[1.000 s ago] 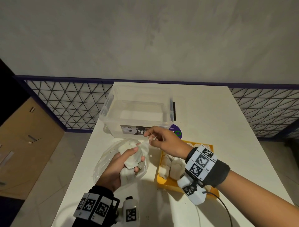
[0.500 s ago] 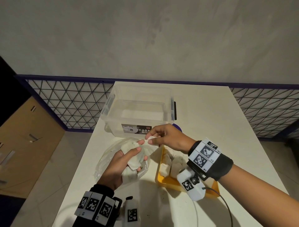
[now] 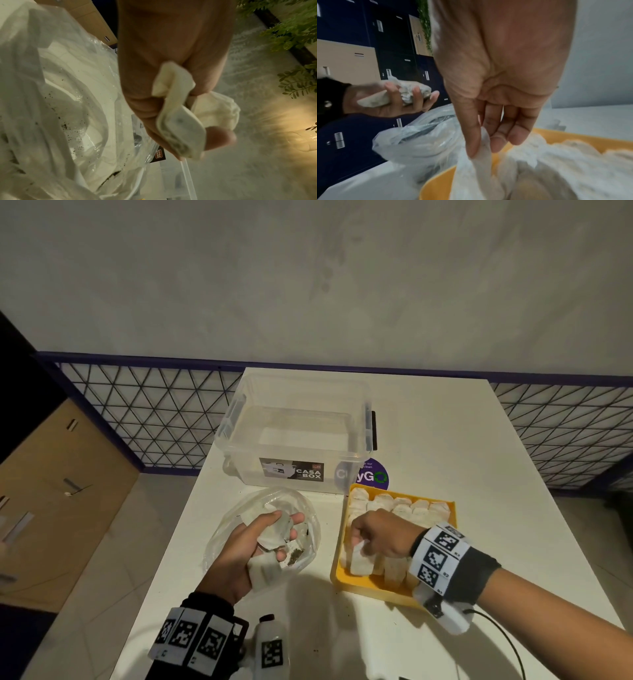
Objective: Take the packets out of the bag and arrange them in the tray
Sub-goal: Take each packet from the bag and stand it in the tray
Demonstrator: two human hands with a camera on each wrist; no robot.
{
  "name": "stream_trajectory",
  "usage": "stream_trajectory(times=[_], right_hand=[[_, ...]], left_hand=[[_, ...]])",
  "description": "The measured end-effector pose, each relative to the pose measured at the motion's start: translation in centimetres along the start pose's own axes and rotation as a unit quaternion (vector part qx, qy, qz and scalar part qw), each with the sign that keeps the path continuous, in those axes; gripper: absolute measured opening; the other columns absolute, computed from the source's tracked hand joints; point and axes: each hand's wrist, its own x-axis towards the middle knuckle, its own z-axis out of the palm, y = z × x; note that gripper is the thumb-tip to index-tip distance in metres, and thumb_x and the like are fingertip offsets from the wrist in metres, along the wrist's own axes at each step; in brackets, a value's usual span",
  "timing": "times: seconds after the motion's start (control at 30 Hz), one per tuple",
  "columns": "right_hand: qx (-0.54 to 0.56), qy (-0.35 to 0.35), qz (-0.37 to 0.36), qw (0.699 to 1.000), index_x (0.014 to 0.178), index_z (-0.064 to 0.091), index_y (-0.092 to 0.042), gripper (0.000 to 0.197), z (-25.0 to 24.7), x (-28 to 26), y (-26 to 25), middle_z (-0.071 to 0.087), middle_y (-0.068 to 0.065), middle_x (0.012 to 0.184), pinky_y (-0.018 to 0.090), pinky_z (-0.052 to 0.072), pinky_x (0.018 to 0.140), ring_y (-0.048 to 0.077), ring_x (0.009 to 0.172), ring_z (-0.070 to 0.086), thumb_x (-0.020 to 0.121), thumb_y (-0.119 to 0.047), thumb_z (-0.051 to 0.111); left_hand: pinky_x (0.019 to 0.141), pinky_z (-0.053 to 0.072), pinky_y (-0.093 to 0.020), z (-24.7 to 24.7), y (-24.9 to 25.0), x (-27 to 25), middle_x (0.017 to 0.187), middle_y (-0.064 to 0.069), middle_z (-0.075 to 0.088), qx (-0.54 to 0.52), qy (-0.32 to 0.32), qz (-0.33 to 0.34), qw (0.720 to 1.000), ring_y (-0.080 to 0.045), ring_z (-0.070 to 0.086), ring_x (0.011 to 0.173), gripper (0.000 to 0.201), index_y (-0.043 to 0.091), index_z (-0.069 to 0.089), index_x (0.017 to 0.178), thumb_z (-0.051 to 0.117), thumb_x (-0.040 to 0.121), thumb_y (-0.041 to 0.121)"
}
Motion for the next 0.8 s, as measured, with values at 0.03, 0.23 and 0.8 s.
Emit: stream_trajectory(times=[0.03,0.23,0.8], right_hand=[[0.006,-0.002,0.005,1.000,0.104,0.062,-0.011,0.023,0.5,0.4,-0.1,0.053,-0.002,0.091,0.019,0.036,0.065,0.014,0.085,0.047,0.082,-0.004,0.062],[0.037,0.032,0.029,0.998,0.077,0.054,-0.022,0.025,2.7,2.7,0.4,0.057,-0.001,0.086,0.023,0.040,0.072,0.019,0.087,0.054,0.076,0.003,0.058],[0.019,0.084,0.044,0.995,0.072,0.045,-0.025,0.025,3.3,3.4,1.3,0.057,-0.001,0.083,0.026,0.041,0.076,0.019,0.084,0.054,0.080,-0.006,0.058]], left_hand=[[0.047,0.042,-0.019,-0.2,0.0,0.1,0.069,-0.006,0.058,0.004,0.001,-0.003,1.000,-0.014,0.040,0.042,0.037,-0.003,0.067,0.112,0.046,0.096,0.022],[0.047,0.042,-0.019,-0.7,-0.1,0.0,0.073,-0.007,0.059,0.010,0.013,0.005,1.000,-0.015,0.040,0.046,0.036,-0.001,0.068,0.112,0.049,0.095,0.024],[0.043,0.043,-0.020,-0.6,0.1,0.3,0.089,-0.012,0.070,-0.004,0.010,0.023,1.000,-0.021,0.056,0.083,0.037,-0.003,0.057,0.123,0.049,0.095,0.019]])
